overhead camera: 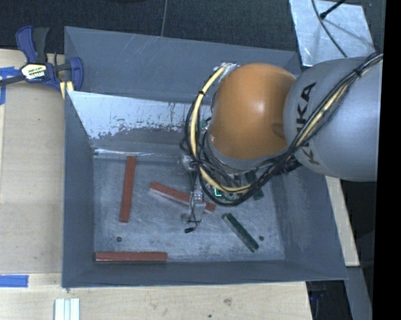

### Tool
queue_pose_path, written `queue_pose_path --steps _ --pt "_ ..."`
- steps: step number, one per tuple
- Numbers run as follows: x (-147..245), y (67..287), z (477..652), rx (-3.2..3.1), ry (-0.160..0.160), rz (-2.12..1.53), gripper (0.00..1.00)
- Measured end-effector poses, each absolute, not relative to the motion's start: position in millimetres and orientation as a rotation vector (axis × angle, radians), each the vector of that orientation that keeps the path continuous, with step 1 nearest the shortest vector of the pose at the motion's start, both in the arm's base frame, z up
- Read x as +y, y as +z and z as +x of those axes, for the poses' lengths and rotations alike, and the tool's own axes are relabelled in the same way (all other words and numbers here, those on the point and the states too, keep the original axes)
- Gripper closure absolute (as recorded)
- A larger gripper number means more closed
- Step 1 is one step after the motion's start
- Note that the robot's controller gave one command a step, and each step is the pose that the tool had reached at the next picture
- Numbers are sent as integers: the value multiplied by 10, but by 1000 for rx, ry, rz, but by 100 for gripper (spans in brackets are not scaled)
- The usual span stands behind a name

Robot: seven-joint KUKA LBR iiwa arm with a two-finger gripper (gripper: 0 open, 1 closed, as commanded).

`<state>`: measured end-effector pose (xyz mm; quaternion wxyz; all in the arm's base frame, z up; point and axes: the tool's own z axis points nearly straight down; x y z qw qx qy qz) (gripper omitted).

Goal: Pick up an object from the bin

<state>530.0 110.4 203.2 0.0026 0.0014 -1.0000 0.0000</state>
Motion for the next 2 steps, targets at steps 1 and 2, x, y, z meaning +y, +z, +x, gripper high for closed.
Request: queue_pose_path --steps 1,2 --pt "999 660 5649 -3138 1 -28 0" --pt "1000 708 5668 -3145 -2 -30 100"
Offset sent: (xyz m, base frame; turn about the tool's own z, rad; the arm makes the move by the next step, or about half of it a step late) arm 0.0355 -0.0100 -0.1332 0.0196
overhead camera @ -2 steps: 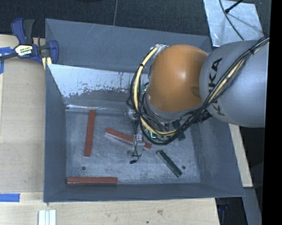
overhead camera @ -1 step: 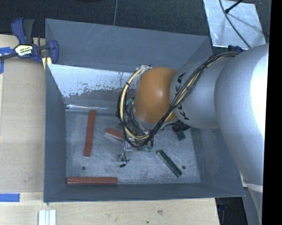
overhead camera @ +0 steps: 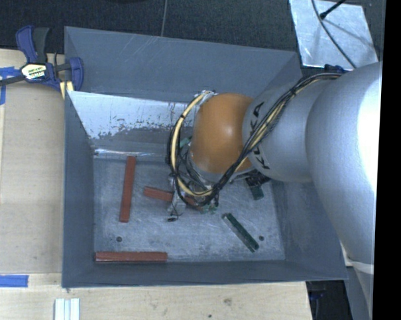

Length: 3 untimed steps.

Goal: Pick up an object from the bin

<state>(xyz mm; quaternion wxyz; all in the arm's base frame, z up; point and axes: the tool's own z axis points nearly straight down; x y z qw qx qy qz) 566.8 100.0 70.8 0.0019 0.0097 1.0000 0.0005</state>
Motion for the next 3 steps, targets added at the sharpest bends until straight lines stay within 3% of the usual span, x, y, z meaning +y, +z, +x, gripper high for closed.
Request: queue_pose_path --steps 1,2,3 --pt "960 900 5676 3136 2 49 100" --pt "480 755 5352 3143 -5 67 100" --pt "673 2040 5522 3132 2 129 100"
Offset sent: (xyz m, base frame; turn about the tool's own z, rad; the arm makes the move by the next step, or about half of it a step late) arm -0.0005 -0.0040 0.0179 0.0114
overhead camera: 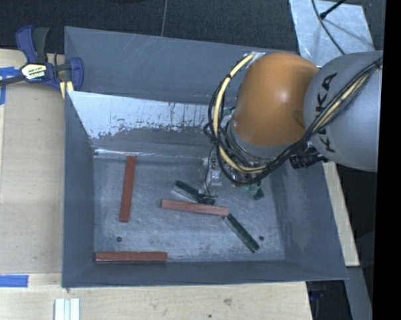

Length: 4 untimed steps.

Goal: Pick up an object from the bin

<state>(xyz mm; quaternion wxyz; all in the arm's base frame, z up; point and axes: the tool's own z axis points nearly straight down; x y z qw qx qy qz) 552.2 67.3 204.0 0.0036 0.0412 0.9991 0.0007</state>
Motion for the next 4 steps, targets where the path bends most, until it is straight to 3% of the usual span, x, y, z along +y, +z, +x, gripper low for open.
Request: queue_pose_path --steps 1,2,3,4 --pt "668 2022 5512 3136 1 131 0" --pt "425 682 5581 3143 -2 -116 0" --pt "435 728 5602 3136 1 -113 100" --pt "454 2225 5543 3130 1 -30 100"
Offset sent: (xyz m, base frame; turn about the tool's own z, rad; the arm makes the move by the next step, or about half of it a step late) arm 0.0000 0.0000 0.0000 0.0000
